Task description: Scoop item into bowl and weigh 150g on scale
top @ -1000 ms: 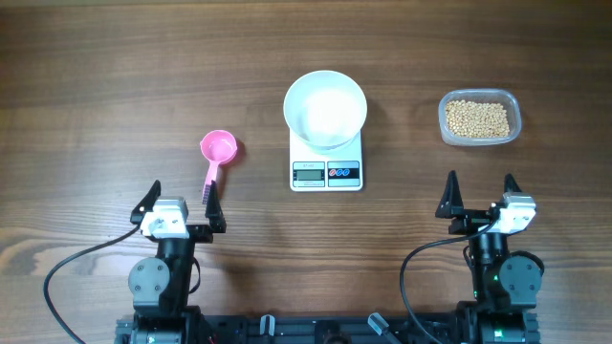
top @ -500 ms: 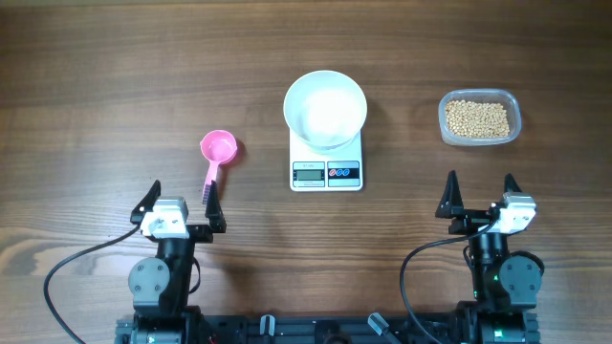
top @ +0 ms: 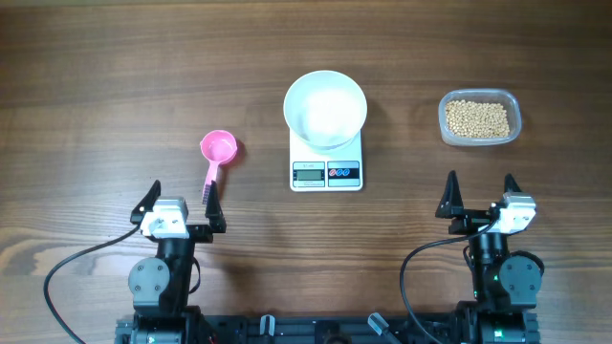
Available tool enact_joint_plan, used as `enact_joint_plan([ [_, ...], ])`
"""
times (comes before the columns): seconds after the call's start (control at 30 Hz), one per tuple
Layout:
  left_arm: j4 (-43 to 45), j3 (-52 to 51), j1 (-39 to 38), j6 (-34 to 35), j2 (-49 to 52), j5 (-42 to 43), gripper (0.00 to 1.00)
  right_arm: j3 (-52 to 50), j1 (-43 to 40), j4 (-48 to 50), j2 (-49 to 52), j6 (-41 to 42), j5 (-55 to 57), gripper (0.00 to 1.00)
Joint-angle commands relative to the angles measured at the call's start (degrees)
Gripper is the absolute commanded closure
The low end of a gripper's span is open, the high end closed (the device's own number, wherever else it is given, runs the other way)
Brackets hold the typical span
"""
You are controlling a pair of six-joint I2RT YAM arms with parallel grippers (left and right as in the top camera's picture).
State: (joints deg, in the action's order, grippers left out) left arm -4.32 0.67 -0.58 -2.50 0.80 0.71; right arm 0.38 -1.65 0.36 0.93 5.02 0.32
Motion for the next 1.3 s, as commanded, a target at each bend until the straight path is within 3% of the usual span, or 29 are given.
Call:
enact_joint_plan([
  [0.0, -0.04, -0.35, 0.37, 0.33, -0.26, -0.15, 0.00, -0.09, 0.31, 0.15, -0.50, -0.50, 1.18, 0.00],
  [1.27, 0.07, -0.35, 0.37, -0.17, -0.26, -0.11, 0.00, -0.09, 0.31, 0.15, -0.50, -0.50, 1.18, 0.00],
])
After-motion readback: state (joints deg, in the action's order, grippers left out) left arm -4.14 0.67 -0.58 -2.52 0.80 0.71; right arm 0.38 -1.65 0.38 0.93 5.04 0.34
